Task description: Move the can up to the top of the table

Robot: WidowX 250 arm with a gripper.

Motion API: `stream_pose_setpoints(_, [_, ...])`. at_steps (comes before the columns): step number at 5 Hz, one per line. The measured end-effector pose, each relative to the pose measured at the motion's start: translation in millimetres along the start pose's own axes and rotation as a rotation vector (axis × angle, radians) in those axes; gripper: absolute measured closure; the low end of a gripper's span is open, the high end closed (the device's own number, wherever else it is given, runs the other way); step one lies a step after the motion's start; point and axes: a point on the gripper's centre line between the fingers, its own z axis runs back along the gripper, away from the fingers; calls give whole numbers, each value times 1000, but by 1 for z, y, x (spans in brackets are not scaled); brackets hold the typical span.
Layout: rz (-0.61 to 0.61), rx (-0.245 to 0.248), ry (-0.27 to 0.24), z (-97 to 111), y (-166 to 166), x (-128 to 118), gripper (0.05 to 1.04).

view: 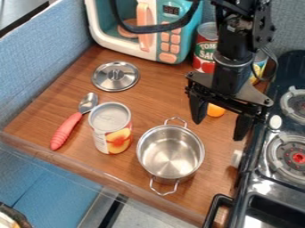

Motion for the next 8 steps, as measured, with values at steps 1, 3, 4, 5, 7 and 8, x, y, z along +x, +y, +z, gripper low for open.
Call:
stream_pose_setpoints(1, [-1,7,33,-11,1,-5,83])
stream_pose_setpoints(3, [17,49,20,5,37,-75,83])
stream_pose_setpoints(4, [-1,104,23,3,48,-98,83])
stream_pose_setpoints(5, [-9,144,56,-11,68,-118,83])
stream_pose_setpoints(7, [65,109,83,-30,128,-130,83])
stream_pose_setpoints(8, [71,106,95,-34,145,-123,83])
